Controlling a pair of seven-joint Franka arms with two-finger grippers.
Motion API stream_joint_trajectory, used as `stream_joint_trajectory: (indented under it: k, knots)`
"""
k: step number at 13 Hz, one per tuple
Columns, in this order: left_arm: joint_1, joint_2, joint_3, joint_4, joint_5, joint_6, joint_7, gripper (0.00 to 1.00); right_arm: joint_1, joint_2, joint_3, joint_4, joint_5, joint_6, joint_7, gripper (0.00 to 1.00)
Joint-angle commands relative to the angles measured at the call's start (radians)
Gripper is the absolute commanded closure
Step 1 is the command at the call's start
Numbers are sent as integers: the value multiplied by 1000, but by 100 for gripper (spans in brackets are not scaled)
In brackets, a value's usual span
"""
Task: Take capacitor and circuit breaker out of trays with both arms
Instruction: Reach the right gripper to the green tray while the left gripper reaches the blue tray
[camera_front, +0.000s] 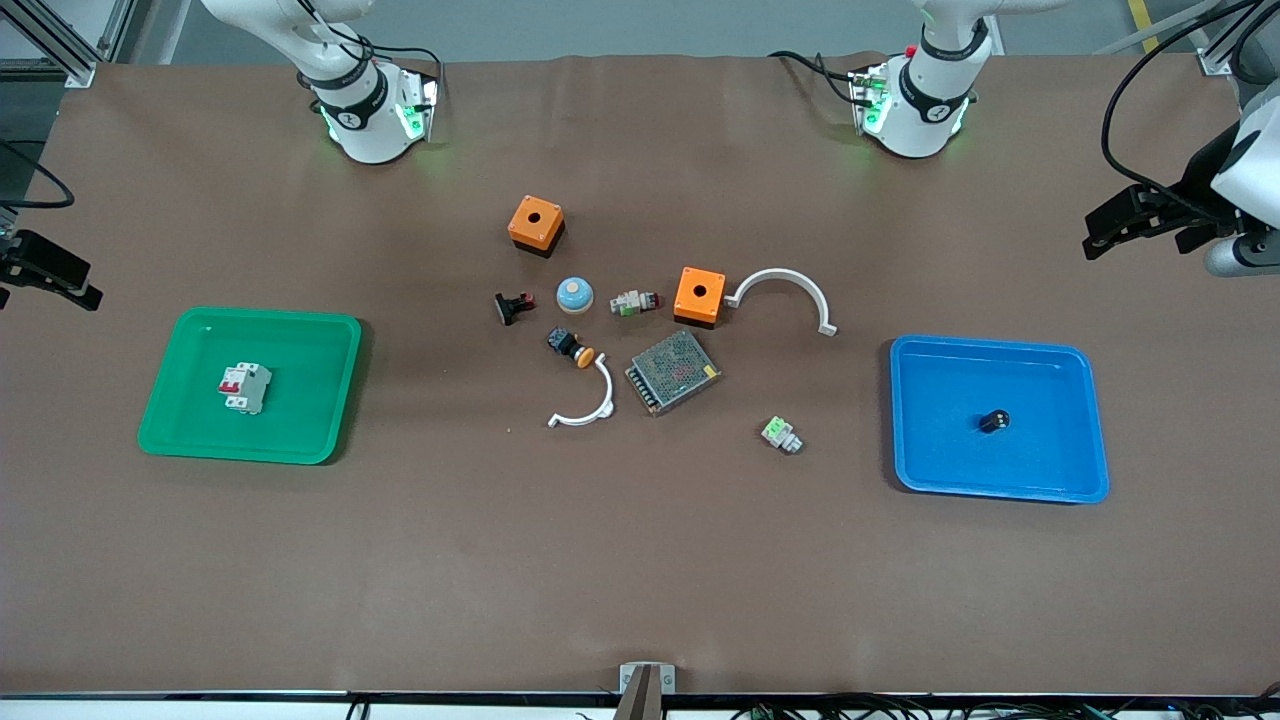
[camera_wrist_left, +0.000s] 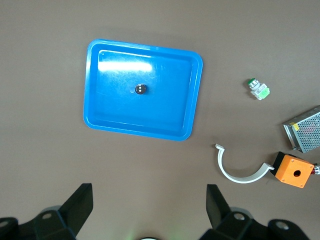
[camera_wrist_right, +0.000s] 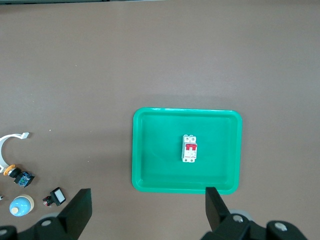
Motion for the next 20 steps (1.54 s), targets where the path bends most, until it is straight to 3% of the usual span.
stream_joint_trajectory:
  k: [1, 6, 9, 15, 20]
  knots:
    - [-1, 9, -1, 25, -2, -3, 3, 0, 8, 9, -4, 18, -1, -13, 13, 0]
    - [11, 35, 4, 48, 1, -3, 10, 0, 8, 7, -4, 17, -1, -13, 13, 0]
    - [45, 108, 8, 20, 20, 18, 13, 0, 8, 9, -4, 17, -1, -13, 13, 0]
    - [66, 165, 8, -320, 110, 488, 12, 0, -3, 10, -5, 15, -4, -7, 10, 0]
    - [101, 303, 8, -360, 112, 656, 12, 0, -61, 54, -10, 8, 5, -11, 4, 0]
